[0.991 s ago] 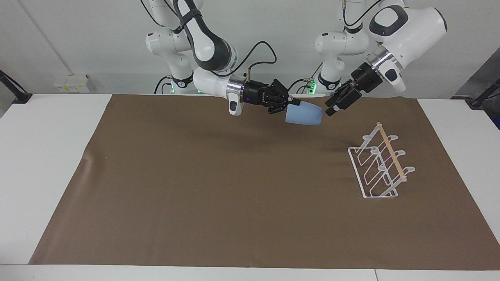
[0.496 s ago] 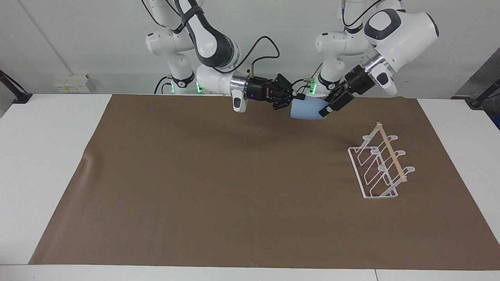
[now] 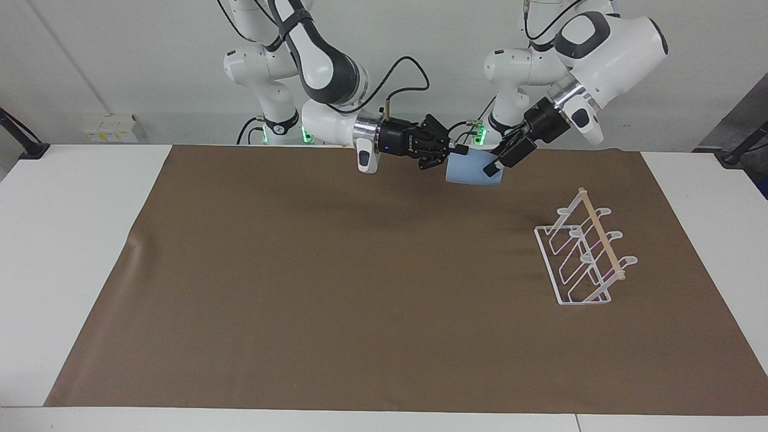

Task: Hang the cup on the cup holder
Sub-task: 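Extend the right gripper's cup while the left gripper reaches to its base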

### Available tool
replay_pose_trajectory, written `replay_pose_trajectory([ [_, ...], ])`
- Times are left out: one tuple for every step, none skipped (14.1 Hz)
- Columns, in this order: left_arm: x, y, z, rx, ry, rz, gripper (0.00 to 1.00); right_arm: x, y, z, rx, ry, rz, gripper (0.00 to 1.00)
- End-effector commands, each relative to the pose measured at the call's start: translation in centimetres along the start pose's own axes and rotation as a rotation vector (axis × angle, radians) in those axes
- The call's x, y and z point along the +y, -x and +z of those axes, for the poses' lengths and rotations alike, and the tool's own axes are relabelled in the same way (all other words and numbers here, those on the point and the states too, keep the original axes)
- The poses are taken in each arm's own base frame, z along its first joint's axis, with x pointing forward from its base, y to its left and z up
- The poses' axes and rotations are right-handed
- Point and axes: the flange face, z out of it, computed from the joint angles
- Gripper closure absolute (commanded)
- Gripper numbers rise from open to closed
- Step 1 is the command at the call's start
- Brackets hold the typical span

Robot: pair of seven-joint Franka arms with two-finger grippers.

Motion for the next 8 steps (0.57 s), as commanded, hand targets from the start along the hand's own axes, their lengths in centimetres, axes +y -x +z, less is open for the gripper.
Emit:
replay_pose_trajectory([
  [0.0, 0.4, -0.3, 0.030, 0.041, 0.046, 0.00, -0.1, -0.2, -0.1, 0.029, -0.003, 0.014, 1.00],
  [0.1, 0.4, 0.0, 0.031, 0.039, 0.053, 0.00, -0.1, -0.2, -0.1, 0.029, -0.001, 0.015, 1.00],
  [0.1, 0.4, 0.0, 0.033, 0.041, 0.067, 0.01, 0.0, -0.1, -0.1, 0.031, 0.005, 0.016, 1.00],
  [0.1, 0.2, 0.3, 0.035, 0.040, 0.072, 0.01, 0.0, -0.1, -0.1, 0.031, 0.005, 0.016, 1.00],
  [0.1, -0.1, 0.7, 0.034, 0.033, 0.072, 0.01, 0.0, -0.1, -0.1, 0.031, 0.005, 0.016, 1.00],
  [0.2, -0.1, 0.7, 0.038, 0.039, 0.075, 0.01, 0.0, -0.2, -0.1, 0.032, 0.005, 0.016, 1.00],
  [0.2, 0.0, 0.9, 0.042, 0.035, 0.084, 0.02, 0.0, -0.1, -0.1, 0.031, 0.005, 0.014, 1.00],
  [0.1, 0.3, 1.4, 0.054, 0.018, 0.107, 0.02, 0.0, -0.2, -0.1, 0.032, 0.005, 0.016, 1.00],
])
